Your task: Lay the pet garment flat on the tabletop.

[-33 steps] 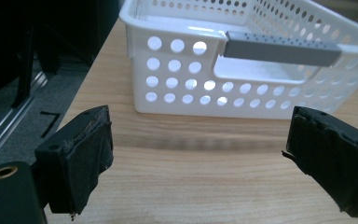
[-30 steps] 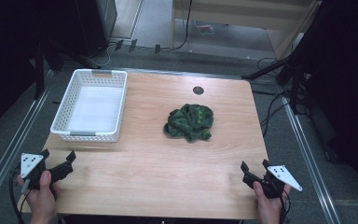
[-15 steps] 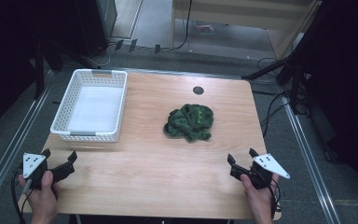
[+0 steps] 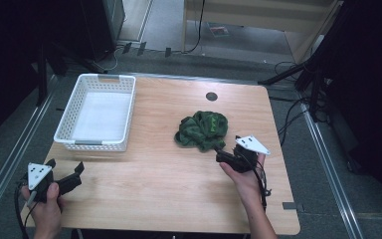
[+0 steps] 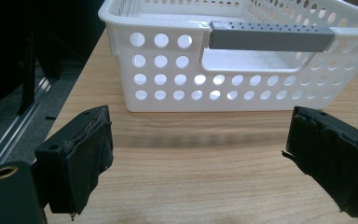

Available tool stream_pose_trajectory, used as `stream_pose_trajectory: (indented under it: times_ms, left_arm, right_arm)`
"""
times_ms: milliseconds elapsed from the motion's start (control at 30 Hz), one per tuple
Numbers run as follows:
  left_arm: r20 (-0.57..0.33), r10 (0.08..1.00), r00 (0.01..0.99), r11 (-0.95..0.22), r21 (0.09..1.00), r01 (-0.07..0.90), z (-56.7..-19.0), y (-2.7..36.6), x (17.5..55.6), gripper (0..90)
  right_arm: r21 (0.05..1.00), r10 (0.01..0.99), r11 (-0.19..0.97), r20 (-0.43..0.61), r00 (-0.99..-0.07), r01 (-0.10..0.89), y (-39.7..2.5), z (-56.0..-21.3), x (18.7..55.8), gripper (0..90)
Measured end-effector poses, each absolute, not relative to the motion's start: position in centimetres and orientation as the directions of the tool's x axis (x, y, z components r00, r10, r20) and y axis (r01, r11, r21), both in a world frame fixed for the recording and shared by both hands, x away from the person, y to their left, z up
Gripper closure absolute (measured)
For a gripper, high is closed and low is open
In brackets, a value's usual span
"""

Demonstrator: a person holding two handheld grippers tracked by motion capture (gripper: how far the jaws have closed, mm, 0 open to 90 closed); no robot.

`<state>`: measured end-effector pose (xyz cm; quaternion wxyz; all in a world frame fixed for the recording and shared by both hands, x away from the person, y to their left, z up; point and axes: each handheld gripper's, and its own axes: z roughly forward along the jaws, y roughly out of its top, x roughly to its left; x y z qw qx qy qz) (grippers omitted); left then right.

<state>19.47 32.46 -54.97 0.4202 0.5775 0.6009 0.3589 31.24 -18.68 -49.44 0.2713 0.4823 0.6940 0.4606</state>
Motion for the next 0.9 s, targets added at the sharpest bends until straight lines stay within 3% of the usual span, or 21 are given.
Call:
stream_pose_trajectory:
  times_ms: [267, 400, 467, 567, 900]
  left_arm:
    - [-0.095, 0.995, 0.028, 0.077, 0.914, 0.399, -54.9, 32.5, 19.5, 7.6]
    - [-0.082, 0.996, 0.033, 0.061, 0.915, 0.4, -54.9, 32.4, 19.4, 7.6]
    - [-0.077, 0.996, 0.041, 0.055, 0.915, 0.4, -54.8, 32.3, 19.4, 7.6]
    - [-0.085, 0.995, 0.046, 0.058, 0.907, 0.417, -54.5, 32.2, 19.3, 7.6]
    - [-0.101, 0.973, 0.21, 0.014, 0.924, 0.382, -50.2, 27.0, 19.3, 7.6]
  right_arm:
    - [0.88, 0.926, 0.116, 0.072, -0.37, 0.461, -16.0, -50.3, 35.4, 25.9]
    - [0.875, 0.926, 0.123, 0.069, -0.372, 0.468, -15.4, -50.7, 36.7, 48.7]
    - [0.861, 0.922, 0.139, 0.068, -0.382, 0.489, -15.2, -51.1, 37.2, 67.6]
    - [0.86, 0.928, 0.132, 0.067, -0.365, 0.494, -15.5, -51.1, 37.1, 85.7]
    - [0.906, 0.863, 0.086, 0.14, -0.486, 0.415, -15.5, -46.8, 33.5, 89.7]
